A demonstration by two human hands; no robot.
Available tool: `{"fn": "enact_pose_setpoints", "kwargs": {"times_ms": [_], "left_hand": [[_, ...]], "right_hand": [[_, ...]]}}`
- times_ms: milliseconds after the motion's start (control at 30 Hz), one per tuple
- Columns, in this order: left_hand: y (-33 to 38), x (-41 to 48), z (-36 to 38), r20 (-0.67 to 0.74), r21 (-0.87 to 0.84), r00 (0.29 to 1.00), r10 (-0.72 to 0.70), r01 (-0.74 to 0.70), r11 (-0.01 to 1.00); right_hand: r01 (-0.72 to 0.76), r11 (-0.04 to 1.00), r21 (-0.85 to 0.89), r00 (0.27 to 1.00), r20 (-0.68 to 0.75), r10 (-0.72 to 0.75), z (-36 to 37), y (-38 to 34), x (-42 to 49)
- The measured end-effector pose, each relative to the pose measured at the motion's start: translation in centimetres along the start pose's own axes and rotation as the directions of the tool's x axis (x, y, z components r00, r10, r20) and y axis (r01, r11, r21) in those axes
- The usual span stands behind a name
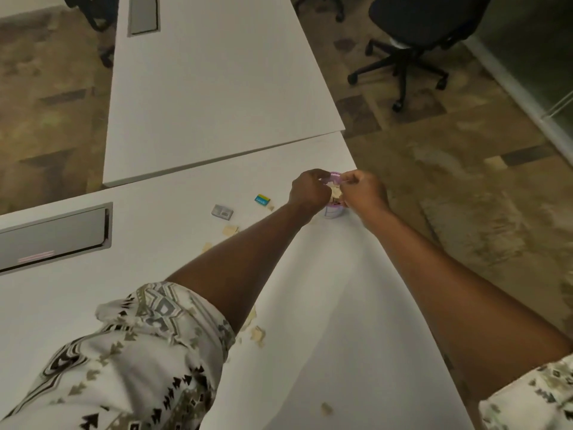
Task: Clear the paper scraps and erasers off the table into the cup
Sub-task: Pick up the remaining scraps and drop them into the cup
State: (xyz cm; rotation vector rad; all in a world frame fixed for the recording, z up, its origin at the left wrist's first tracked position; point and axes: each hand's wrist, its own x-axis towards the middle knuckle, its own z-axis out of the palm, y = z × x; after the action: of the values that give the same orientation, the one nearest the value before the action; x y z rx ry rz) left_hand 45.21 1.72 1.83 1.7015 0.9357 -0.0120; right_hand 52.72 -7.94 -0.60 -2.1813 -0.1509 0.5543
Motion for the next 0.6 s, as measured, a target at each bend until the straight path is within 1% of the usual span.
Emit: {"fn": "enact_pose_setpoints", "kwargs": {"times_ms": [133, 267, 400, 500, 600], "left_hand": [[-0.3, -2.4, -0.7, -0.044, 0.035, 0.998, 0.053, -0.051, 0.998], [-2.2, -5.5, -1.4, -0.05, 0.057, 0.996, 0.068, -0.065, 0.996], [-6.1, -8.9, -2.0, -0.053, 0.132, 0.996, 0.065, -0.058, 0.99], [-9.7, -11.7, -2.2, -0.028, 0.171, 0.998, 0.051, -0.045, 0.984], [-13.6, -14.5, -2.4, -0.004, 0.199, 0.999, 0.034, -0.032, 0.979]], "right_hand": [[0.04, 0.998, 0.038, 0.999, 0.021, -0.041, -0.2, 0.4, -3.0], [0.105, 0.994, -0.016, 0.991, 0.088, -0.103, 0.0, 2.0, -7.3], [0.127, 0.99, -0.053, 0.981, 0.156, -0.118, 0.8, 4.0, -12.0], [0.153, 0.983, -0.101, 0.971, 0.202, -0.13, 1.7, 5.6, -15.6], [0.191, 0.965, -0.182, 0.959, 0.242, -0.144, 2.5, 7.4, -19.2]]}}
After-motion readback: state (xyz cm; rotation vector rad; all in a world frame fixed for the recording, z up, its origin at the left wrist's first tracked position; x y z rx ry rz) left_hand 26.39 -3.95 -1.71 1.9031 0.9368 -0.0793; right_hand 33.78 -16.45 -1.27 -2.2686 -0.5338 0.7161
